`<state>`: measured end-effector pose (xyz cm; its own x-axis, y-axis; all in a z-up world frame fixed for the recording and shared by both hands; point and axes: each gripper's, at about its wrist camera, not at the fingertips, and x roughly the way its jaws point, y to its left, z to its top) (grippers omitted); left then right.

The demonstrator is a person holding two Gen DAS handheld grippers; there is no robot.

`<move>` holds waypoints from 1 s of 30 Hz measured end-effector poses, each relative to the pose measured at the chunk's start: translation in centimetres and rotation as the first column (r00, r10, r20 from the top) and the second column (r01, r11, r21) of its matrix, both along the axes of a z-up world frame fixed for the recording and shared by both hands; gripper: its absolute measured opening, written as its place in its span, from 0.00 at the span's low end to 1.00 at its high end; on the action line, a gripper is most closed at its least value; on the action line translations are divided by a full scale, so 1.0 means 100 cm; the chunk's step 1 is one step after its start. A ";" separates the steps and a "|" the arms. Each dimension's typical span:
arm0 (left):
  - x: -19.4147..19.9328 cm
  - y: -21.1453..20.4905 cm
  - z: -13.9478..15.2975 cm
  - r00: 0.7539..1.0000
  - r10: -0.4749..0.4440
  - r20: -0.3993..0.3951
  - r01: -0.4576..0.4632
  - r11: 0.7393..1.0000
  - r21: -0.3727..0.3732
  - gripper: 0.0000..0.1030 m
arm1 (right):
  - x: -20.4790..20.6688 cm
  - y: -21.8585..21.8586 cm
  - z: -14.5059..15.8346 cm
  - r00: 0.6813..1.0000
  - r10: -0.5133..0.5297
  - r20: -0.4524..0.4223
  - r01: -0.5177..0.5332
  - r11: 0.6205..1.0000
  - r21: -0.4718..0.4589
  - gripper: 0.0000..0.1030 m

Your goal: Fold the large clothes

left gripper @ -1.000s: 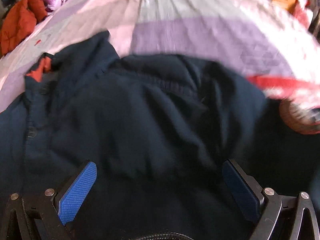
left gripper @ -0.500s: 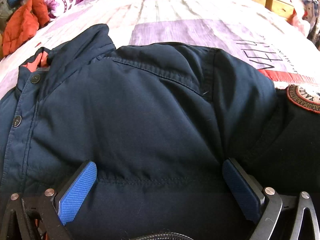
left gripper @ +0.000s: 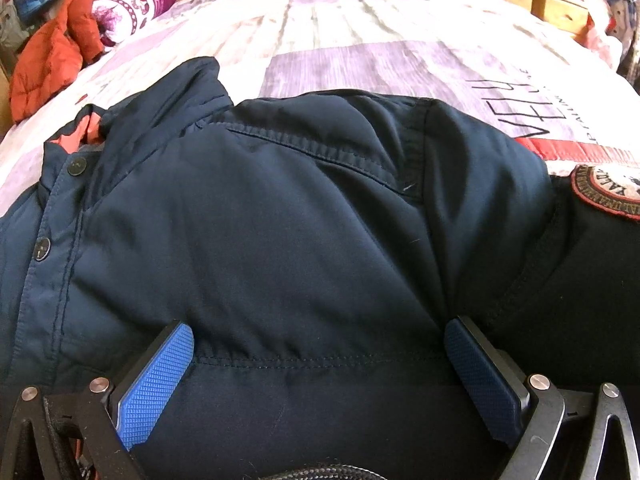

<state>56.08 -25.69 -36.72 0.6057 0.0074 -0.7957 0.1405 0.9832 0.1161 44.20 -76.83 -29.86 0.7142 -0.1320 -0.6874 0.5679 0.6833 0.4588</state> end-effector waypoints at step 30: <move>0.036 -0.006 0.033 0.998 -0.022 -0.067 0.024 0.999 0.034 1.00 | -0.111 0.081 0.090 0.999 -0.013 -0.045 -0.001 0.953 -0.302 0.17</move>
<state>59.70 -26.27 -33.45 0.5518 0.0225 -0.8337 0.1714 0.9753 0.1397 33.08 -68.71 -20.87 0.6811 -0.3426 -0.6470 0.5883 0.7822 0.2051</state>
